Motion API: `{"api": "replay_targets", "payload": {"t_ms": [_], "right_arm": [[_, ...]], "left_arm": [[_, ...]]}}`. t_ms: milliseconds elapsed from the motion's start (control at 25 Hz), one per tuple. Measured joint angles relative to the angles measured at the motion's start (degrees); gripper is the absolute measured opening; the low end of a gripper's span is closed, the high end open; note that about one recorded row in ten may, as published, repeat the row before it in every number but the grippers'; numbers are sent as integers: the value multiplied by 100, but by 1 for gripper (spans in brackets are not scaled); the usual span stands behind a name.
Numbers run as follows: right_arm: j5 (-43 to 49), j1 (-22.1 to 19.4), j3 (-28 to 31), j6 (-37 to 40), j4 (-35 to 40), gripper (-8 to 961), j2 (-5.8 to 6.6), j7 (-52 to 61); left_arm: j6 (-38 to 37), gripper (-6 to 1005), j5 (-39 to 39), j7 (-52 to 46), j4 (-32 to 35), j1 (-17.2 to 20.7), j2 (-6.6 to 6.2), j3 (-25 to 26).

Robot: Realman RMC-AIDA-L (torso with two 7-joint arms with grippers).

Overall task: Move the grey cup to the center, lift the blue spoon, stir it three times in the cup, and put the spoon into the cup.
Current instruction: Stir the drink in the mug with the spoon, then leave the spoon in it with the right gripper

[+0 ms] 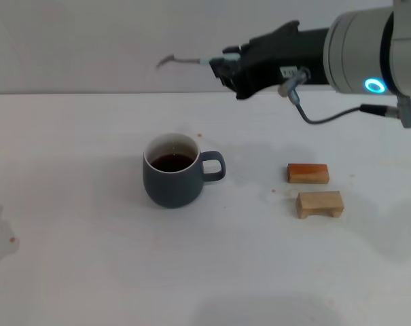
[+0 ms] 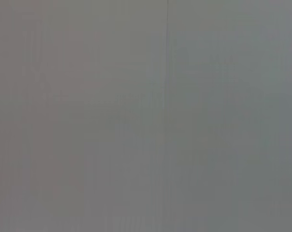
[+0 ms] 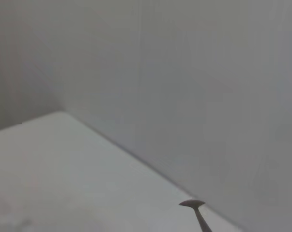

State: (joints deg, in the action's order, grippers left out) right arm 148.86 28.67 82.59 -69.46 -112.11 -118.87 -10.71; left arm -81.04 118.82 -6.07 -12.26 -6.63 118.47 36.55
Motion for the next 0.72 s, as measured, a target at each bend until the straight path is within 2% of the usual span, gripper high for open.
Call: {"api": "replay_targets", "payload": {"t_ms": [360,720], "right_arm": [[9,-140,-72,-504,33,163,-13,157],[-32,-233,-309,-494,427,163,-14,201]], "left_arm": [[0,-2,0,1,11,16,0,1],[0,-2,0,1,36,14,0,10]]}}
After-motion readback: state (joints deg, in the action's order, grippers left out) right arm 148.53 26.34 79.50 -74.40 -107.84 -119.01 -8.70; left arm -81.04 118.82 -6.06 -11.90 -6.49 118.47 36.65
